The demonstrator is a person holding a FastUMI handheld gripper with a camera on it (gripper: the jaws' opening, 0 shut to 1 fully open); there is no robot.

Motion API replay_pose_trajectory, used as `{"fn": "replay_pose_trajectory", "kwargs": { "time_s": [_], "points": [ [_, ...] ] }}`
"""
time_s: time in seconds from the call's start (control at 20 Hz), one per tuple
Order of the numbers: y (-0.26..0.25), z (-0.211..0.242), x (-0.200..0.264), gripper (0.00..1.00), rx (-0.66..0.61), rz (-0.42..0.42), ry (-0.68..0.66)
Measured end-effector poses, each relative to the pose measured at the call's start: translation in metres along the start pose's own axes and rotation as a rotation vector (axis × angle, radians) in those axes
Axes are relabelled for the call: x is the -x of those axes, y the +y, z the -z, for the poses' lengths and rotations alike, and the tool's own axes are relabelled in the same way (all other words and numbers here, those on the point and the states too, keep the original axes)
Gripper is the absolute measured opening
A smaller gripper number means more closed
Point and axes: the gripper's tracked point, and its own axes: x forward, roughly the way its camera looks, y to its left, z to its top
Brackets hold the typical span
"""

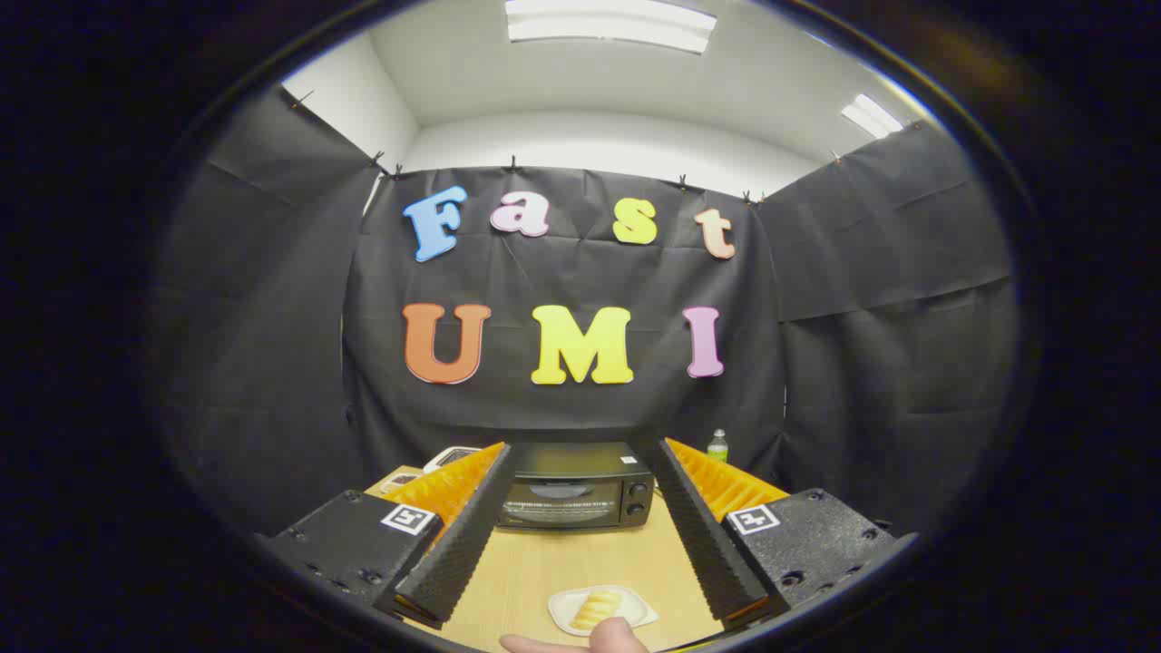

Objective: Open the toaster oven, put the food inside, and close the toaster oven door.

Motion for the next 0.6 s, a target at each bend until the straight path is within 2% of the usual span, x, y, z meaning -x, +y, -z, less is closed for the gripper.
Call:
{"fn": "replay_pose_trajectory", "kwargs": {
  "time_s": [0.6],
  "points": [
    [0.0050,-0.0020,-0.0017,1.00,0.002,0.002,-0.001]
  ]
}}
